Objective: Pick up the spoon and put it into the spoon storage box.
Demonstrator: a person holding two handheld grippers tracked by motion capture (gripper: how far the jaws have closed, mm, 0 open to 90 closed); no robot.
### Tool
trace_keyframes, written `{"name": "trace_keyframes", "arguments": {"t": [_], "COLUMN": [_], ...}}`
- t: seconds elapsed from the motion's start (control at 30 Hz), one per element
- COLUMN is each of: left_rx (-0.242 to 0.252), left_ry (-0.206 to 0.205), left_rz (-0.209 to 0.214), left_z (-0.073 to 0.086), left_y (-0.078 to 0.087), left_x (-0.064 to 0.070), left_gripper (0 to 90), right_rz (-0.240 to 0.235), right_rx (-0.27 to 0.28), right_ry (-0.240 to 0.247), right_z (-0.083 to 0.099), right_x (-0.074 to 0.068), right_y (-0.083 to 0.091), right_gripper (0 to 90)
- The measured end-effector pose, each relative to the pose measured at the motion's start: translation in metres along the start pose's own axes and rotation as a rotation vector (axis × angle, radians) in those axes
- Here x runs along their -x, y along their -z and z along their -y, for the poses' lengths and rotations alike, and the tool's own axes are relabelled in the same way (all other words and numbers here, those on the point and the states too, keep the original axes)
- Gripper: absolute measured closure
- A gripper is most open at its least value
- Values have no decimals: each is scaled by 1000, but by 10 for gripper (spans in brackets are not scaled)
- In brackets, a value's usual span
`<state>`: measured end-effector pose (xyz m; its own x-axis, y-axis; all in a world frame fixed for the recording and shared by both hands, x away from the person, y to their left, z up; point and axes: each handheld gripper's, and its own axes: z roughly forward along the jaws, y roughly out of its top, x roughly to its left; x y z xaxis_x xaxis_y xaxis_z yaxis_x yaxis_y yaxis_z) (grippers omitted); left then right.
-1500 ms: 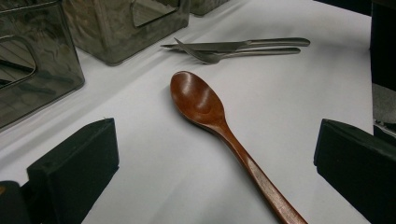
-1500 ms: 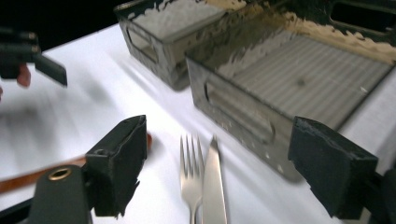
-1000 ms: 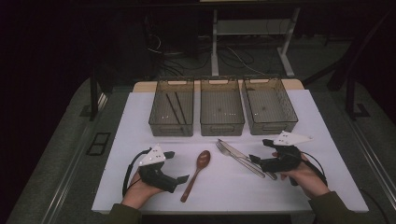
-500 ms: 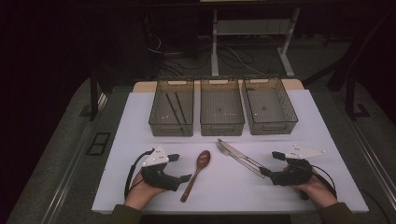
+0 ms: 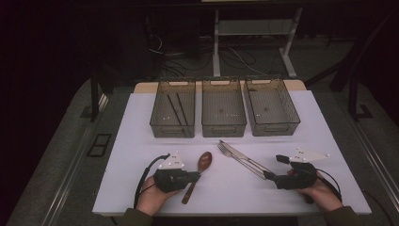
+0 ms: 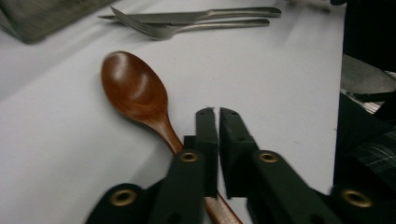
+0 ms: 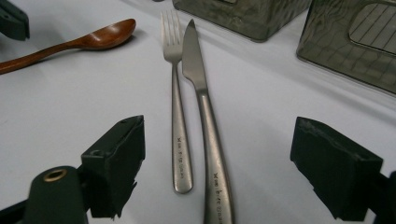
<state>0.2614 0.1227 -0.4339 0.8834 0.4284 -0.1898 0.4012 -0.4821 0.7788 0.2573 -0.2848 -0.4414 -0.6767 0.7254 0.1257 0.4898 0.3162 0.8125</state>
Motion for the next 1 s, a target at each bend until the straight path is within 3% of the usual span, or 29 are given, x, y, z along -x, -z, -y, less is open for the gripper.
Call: {"name": "trace_keyframes", "arguments": {"t": [0.33, 0.7, 0.87, 1.0], "left_rx": [-116, -164, -174, -166], "left_ry": [-16, -21, -31, -8], "left_rz": [29, -29, -85, -128], "left_z": [6, 8, 9, 11], "left_y": [-15, -9, -3, 2], "left_x": [6, -1, -6, -13], "left_gripper": [888, 888, 888, 888], "right_rz": [7, 6, 5, 4], "right_rx": [15, 20, 24, 23], "right_ry": [7, 8, 9, 11], "right_z": [0, -1, -1, -1], "right_x": [-2, 0, 0, 0], "right_y": [3, 3, 3, 3], "right_gripper": [171, 172, 172, 172]}}
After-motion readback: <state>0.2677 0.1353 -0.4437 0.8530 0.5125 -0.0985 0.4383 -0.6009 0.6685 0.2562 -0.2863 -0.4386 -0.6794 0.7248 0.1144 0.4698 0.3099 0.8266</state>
